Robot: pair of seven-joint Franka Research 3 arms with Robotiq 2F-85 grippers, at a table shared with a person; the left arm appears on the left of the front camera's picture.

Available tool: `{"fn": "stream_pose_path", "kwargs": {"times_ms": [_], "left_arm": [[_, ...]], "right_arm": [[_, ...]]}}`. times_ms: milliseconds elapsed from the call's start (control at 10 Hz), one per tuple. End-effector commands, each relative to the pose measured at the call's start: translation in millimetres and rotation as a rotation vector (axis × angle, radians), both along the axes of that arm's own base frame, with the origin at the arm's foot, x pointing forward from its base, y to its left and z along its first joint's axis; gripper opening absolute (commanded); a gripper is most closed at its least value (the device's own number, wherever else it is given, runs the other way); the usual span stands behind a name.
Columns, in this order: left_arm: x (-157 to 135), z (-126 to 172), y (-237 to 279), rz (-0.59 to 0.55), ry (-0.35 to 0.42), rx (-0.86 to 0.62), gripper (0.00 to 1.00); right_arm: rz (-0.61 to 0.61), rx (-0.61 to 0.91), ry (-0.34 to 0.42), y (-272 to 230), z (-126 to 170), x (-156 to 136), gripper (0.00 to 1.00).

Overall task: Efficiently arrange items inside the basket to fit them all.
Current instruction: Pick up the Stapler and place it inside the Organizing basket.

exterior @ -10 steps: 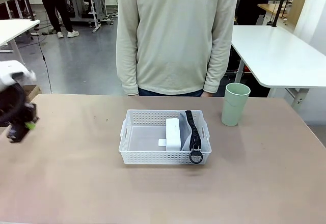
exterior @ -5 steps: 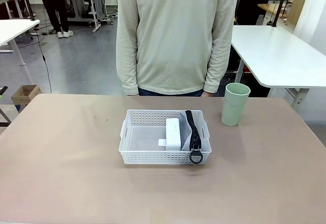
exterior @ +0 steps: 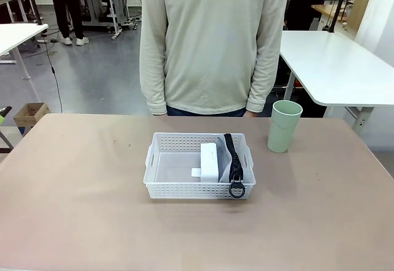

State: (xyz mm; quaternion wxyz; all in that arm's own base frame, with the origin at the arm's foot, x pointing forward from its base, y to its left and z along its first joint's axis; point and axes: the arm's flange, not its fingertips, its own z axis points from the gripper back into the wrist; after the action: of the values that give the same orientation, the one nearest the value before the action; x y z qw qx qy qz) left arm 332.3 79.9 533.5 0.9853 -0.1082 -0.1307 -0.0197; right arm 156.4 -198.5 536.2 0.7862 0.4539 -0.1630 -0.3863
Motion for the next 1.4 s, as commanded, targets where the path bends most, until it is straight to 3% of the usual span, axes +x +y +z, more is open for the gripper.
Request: {"fn": "stream_pose_path", "kwargs": {"times_ms": [0, 100, 200, 400, 500, 800, 900, 1000, 1300], "left_arm": [[-5, 0, -8, 0.091, -0.046, 0.037, 0.37], [1, 13, -39, 0.056, -0.115, 0.019, 0.37], [14, 25, -92, -0.065, -0.148, 0.091, 0.37], [36, 29, -182, -0.172, -0.214, 0.217, 0.37], [44, 24, -218, -0.262, -0.224, 0.195, 0.37], [54, -33, -312, -0.432, -0.264, 0.205, 0.37], [59, -55, -332, -0.536, -0.254, 0.17, 0.37], [65, -75, -347, -0.536, -0.301, 0.217, 0.37], [77, -129, -380, -0.554, -0.249, 0.19, 0.37]], "right_arm": [[0.01, -0.001, -0.017, 1, -2, -3, 1.0], [0.01, -0.001, -0.017, 1, -2, -3, 1.0], [0.01, -0.001, -0.017, 1, -2, -3, 1.0], [0.01, -0.001, -0.017, 1, -2, -3, 1.0], [0.01, -0.001, -0.017, 1, -2, -3, 1.0], [0.01, -0.001, -0.017, 1, -2, -3, 1.0], [0.01, -0.001, -0.017, 1, -2, -3, 1.0], [0.01, -0.001, -0.017, 1, -2, -3, 1.0], [0.01, -0.001, -0.017, 1, -2, -3, 1.0]]}}
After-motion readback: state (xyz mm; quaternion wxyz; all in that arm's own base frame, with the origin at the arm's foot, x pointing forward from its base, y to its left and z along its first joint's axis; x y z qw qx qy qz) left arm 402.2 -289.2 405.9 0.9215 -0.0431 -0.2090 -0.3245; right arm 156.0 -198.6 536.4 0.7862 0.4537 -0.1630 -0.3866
